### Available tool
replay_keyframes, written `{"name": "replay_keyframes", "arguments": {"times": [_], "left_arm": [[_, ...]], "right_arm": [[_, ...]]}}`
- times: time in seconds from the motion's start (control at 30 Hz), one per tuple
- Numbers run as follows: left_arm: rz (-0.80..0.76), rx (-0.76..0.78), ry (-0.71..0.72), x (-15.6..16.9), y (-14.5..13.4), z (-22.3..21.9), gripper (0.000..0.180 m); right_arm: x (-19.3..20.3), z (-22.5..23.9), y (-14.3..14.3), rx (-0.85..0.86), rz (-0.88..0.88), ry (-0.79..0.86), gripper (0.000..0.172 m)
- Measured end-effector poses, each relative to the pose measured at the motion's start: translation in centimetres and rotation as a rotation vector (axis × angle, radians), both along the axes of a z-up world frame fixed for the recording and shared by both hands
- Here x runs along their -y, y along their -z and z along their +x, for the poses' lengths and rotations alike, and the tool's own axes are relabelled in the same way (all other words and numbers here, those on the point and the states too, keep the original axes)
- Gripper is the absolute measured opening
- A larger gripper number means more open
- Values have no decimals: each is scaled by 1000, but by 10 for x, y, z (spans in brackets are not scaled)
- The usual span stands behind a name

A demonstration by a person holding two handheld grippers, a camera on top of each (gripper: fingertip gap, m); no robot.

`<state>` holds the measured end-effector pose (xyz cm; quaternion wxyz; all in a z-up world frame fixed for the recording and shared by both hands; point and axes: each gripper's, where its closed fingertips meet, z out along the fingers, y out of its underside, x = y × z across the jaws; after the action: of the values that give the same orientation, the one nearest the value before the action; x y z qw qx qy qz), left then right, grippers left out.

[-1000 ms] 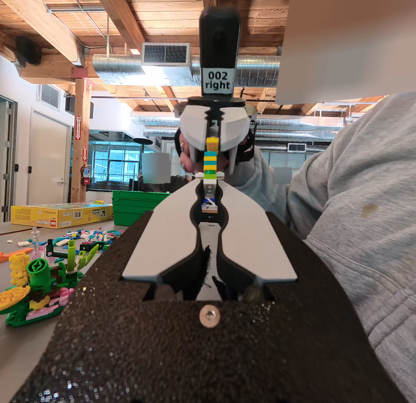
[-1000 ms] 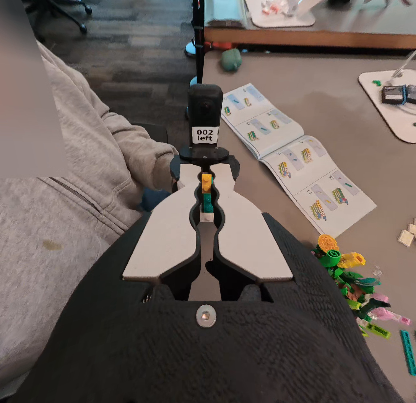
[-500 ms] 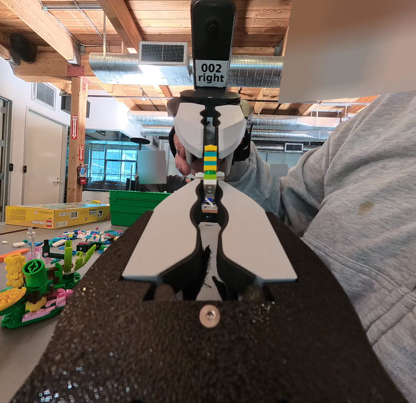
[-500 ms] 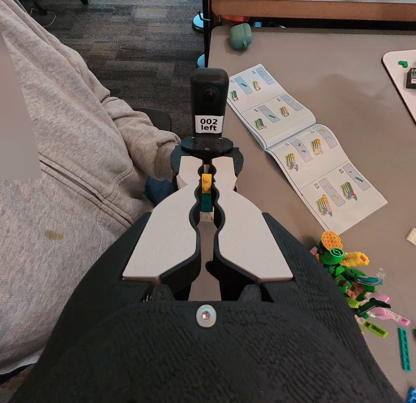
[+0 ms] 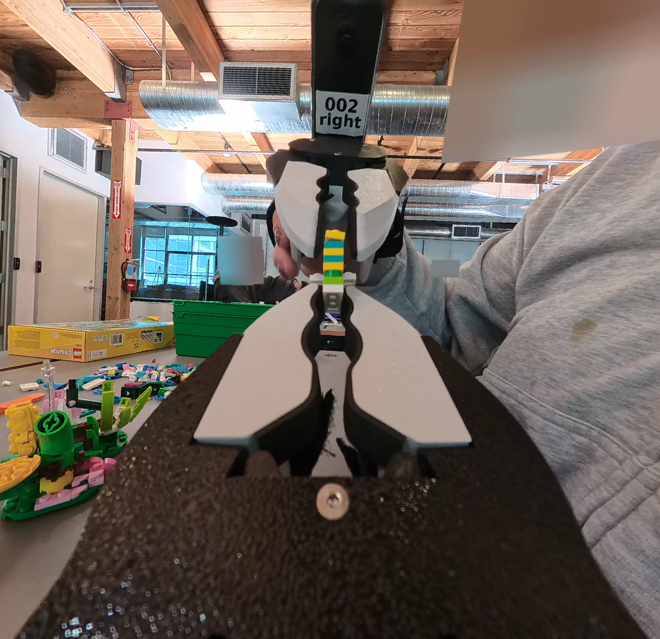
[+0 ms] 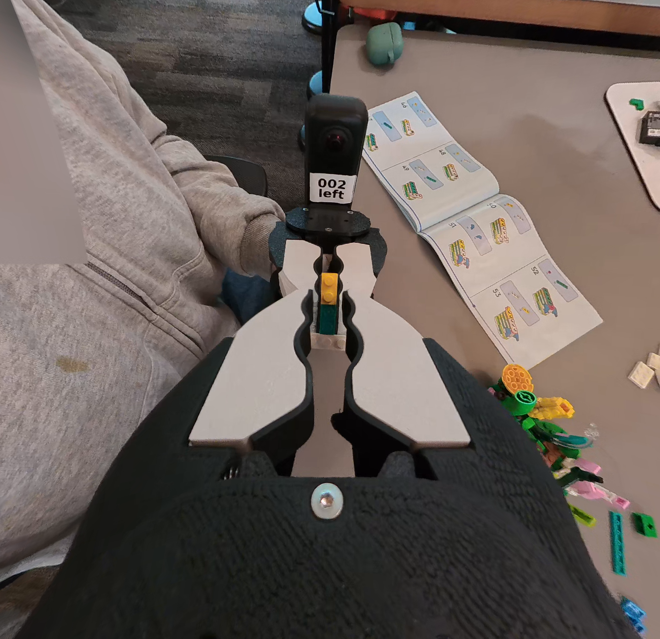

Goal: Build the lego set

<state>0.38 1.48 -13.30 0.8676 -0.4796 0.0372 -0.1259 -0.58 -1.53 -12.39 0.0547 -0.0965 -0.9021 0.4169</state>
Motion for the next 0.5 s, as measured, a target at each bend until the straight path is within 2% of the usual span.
{"name": "replay_keyframes", "arguments": {"times": [0.13,0.23,0.33,0.5], "left_arm": [[0,1,-1,0,0,0,8],[0,3,-2,0,0,0,8],[4,16,-3,0,0,-2,8],[18,61,-25,2,-2,-10,8]], "right_arm": [[-2,-2,0,-8,-5,7,14],[-4,-3,-6,-59,-29,12,25],[-11,-7,-16,-210,-91,30,34],[-19,-9,-17,-556,-121,84,39]]}}
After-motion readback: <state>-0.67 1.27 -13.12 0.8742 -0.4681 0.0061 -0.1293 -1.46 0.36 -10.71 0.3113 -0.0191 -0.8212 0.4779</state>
